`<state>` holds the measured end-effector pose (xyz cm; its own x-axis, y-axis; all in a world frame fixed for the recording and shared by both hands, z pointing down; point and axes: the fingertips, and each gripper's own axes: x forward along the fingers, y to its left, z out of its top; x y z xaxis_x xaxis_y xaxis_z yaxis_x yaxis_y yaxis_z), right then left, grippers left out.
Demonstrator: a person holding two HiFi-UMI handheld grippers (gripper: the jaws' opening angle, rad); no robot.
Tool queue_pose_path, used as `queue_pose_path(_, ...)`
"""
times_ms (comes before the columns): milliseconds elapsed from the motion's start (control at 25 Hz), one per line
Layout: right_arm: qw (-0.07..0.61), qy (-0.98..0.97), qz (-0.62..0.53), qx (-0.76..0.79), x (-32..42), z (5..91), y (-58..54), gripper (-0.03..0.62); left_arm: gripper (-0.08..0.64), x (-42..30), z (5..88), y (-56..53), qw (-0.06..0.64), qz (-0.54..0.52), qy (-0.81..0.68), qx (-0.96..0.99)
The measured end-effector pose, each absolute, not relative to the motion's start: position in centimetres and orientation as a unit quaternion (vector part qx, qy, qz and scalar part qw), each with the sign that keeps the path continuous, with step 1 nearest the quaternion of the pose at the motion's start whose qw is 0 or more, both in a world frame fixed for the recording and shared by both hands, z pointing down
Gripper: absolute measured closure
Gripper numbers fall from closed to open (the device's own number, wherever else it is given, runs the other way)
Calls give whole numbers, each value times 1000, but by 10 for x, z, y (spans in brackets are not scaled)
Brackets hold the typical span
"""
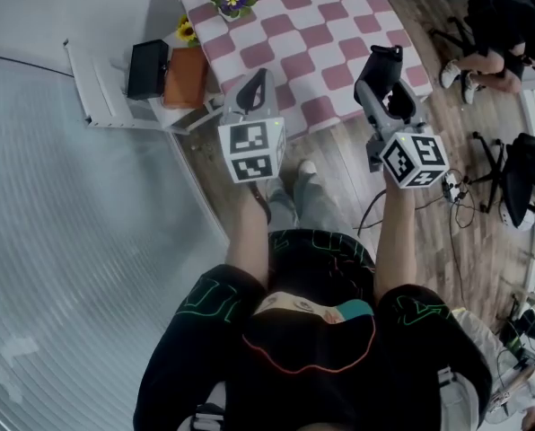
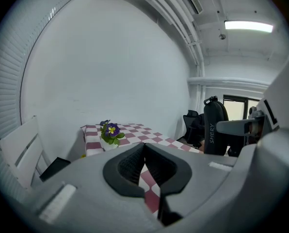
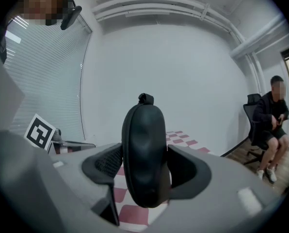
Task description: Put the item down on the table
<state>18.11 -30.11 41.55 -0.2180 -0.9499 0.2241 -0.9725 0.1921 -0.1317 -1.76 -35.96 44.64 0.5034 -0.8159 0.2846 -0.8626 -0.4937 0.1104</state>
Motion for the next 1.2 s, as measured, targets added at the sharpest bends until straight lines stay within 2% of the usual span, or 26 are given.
queue_pose_path(520,123,-805,129,566,168,441,-364,301,551,-15,472,-388,147,110,-498,847)
queue_pose_path(1200,294,-804,213,471,151,545,-405,301,551,-10,475,-406,177,103,-498,843)
